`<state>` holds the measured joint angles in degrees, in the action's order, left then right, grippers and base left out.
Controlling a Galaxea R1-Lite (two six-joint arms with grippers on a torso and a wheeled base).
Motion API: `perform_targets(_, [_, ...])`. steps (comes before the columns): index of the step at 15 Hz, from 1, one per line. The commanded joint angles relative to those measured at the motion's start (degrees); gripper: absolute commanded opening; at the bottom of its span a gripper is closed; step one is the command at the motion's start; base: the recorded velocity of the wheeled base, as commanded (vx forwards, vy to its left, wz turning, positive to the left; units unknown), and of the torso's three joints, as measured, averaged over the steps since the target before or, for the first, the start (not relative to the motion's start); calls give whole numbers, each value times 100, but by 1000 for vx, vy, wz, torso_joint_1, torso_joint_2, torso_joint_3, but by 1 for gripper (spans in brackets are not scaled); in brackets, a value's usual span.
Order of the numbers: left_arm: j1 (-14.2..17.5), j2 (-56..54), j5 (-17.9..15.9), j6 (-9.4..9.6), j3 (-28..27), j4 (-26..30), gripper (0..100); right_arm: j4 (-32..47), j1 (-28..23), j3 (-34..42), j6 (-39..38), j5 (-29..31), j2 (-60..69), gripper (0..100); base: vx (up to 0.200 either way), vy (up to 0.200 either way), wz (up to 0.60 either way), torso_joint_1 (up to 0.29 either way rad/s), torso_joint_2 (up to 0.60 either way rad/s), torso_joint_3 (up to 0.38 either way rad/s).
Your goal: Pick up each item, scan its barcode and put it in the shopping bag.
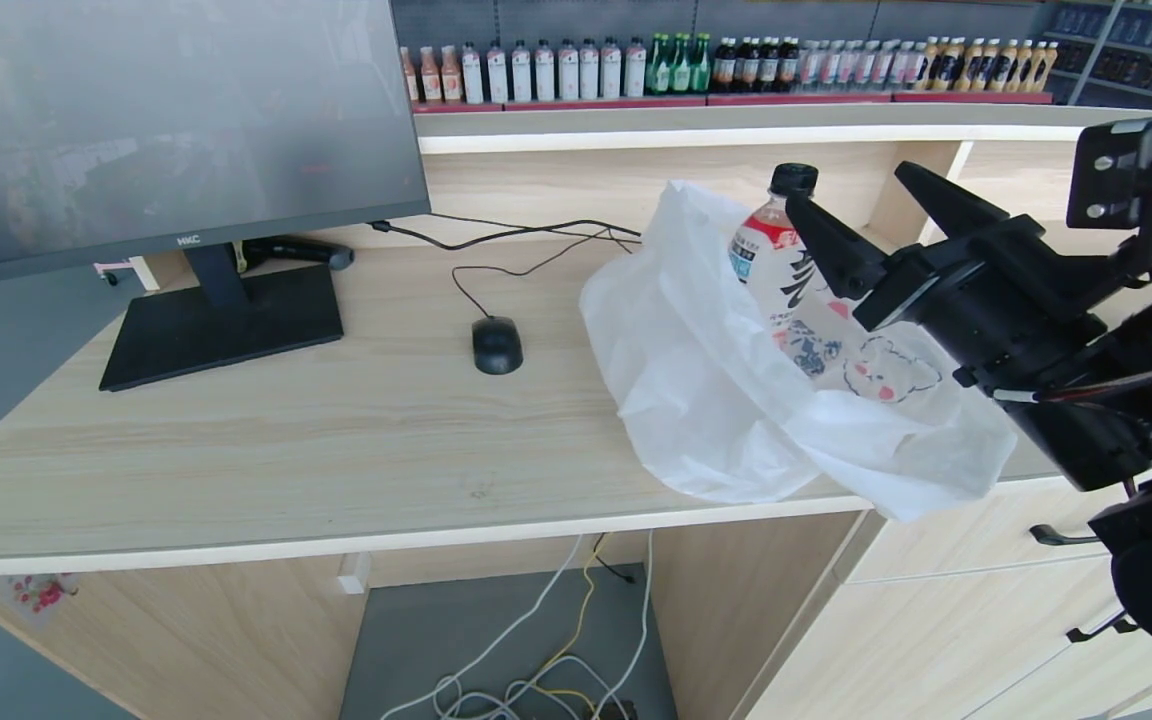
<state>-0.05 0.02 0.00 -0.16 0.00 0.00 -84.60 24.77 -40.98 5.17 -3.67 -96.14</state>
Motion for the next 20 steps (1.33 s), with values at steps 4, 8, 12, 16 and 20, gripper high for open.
perform_targets(4, [-4, -2, 0, -2, 0, 0, 100, -4, 1, 99, 2, -11, 95, 100, -150, 0, 0, 10, 2, 8])
perform_targets(8, [5, -2, 0, -2, 0, 0, 100, -12, 1, 117, 2, -2, 86, 100, 0, 0, 0, 0, 0, 0])
perform_targets(12, [-4, -2, 0, -19, 0, 0, 100, -12, -7, 249, -7, 15, 148, 100, 0, -150, 0, -1, 3, 3])
perform_targets(16, [5, -2, 0, -19, 0, 0, 100, -12, -7, 302, 2, 24, 244, 100, 0, -200, 0, 13, 7, 4])
perform_targets(20, [5, -2, 0, -19, 0, 0, 100, -12, -7, 346, 2, 24, 271, 100, 0, -200, 0, 0, 2, 5])
